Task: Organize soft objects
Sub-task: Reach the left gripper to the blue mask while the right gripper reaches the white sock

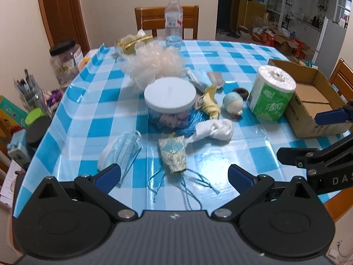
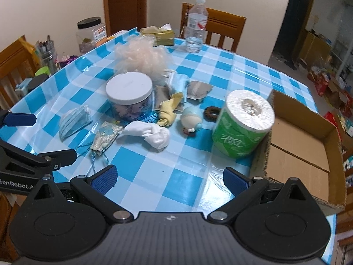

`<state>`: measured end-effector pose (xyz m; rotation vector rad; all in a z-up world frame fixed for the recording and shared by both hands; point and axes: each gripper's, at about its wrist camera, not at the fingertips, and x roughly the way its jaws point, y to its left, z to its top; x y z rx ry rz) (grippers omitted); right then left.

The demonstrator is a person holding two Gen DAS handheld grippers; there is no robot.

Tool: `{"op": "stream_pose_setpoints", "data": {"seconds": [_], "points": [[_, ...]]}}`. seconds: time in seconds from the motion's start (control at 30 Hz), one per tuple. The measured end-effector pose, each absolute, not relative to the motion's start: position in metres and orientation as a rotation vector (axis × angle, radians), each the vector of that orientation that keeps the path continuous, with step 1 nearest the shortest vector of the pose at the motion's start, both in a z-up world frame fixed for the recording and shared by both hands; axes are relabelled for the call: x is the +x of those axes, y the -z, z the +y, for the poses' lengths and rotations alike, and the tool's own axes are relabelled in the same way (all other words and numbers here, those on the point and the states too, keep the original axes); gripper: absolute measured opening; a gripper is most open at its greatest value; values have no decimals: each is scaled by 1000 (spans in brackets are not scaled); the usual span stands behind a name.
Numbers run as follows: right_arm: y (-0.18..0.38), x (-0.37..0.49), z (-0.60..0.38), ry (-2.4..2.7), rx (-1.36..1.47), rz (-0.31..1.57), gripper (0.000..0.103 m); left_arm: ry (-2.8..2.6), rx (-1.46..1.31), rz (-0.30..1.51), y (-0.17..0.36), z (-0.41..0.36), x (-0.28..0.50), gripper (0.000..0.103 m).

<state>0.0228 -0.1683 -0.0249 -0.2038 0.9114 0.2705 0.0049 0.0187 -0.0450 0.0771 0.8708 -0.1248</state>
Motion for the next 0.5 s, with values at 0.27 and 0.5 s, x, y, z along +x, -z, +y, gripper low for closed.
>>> {"op": "stream_pose_setpoints", "data": {"seconds": [0.27, 0.5], "points": [[47, 28, -155, -326, -231, 916, 103, 74, 107, 863, 68, 43, 21, 102], [70, 39, -143, -370, -247, 949, 103, 15, 138, 868, 94, 72, 39, 102]]}}
